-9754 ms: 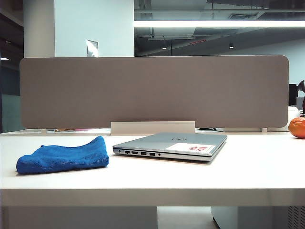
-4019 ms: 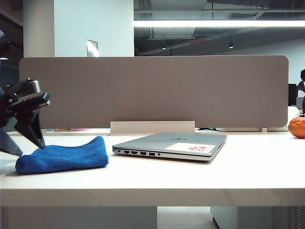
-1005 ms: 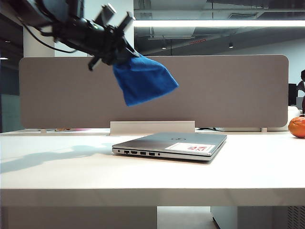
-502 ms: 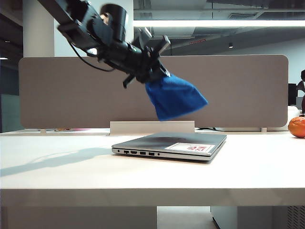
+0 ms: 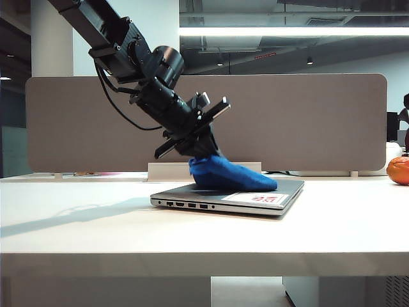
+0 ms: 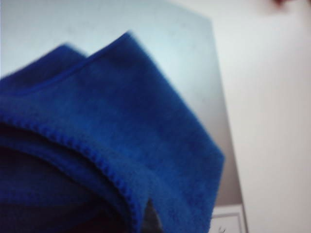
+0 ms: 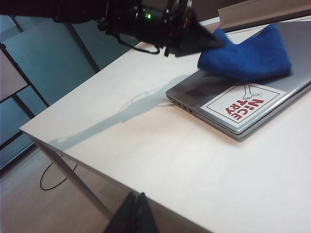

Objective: Pick up the blue rag and put it over the laptop.

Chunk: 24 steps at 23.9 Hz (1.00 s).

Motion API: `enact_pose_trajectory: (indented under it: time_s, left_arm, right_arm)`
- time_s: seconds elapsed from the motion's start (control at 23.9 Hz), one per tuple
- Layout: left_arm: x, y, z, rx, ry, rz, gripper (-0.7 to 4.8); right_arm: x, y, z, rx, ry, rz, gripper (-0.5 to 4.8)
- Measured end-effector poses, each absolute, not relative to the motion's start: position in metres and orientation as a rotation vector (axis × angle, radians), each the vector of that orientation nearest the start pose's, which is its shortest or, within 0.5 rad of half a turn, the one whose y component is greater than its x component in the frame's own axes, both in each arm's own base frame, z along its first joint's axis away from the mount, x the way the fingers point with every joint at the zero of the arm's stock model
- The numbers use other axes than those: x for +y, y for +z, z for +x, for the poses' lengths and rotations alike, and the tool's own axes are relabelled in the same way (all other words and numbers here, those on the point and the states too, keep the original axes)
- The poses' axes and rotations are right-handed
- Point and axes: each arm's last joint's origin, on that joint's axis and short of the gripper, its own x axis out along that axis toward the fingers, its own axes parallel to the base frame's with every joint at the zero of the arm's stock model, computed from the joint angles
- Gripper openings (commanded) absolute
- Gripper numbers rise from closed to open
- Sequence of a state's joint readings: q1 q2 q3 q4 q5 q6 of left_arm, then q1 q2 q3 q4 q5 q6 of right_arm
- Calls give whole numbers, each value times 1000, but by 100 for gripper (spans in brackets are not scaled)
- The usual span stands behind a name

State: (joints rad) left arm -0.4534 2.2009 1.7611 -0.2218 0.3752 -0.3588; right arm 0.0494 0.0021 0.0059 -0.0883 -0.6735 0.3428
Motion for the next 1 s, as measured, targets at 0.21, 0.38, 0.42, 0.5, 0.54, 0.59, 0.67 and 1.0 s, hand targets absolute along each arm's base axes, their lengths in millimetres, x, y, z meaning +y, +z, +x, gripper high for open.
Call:
enact_pose_trajectory:
  time_s: [0.21,0.38,0.42,0.5,0.54,0.59,0.67,1.0]
  left_arm:
    - [-225,202,438,898,-643,-285,173]
    - [-224,201,435,931,-638,-270,192]
    - [-223,200,435,938,-642,-255,194]
    - [-222,200,432,959,-651,-214,246]
    - [-219,201,431,978,-655,-187,286]
    - [-218,202,429,985,-662,-164,326]
    - [-210,215,425,985,-653,-119,341]
    - [-172,265,412,958,-584,-90,231]
  right_arm:
    - [23,157,90,205,702,354,0]
    - [23,157,90,205,702,354,0]
    - [23,157,90,205,702,354,0]
    - [23,157,90,206,702,354,-1]
    - [23,157,90,205,702,353,0]
    - [23,157,90,206,702,354,-1]
    - [22,157,90,205,701,353,0]
    - [22,157,90,198,677,346,-1]
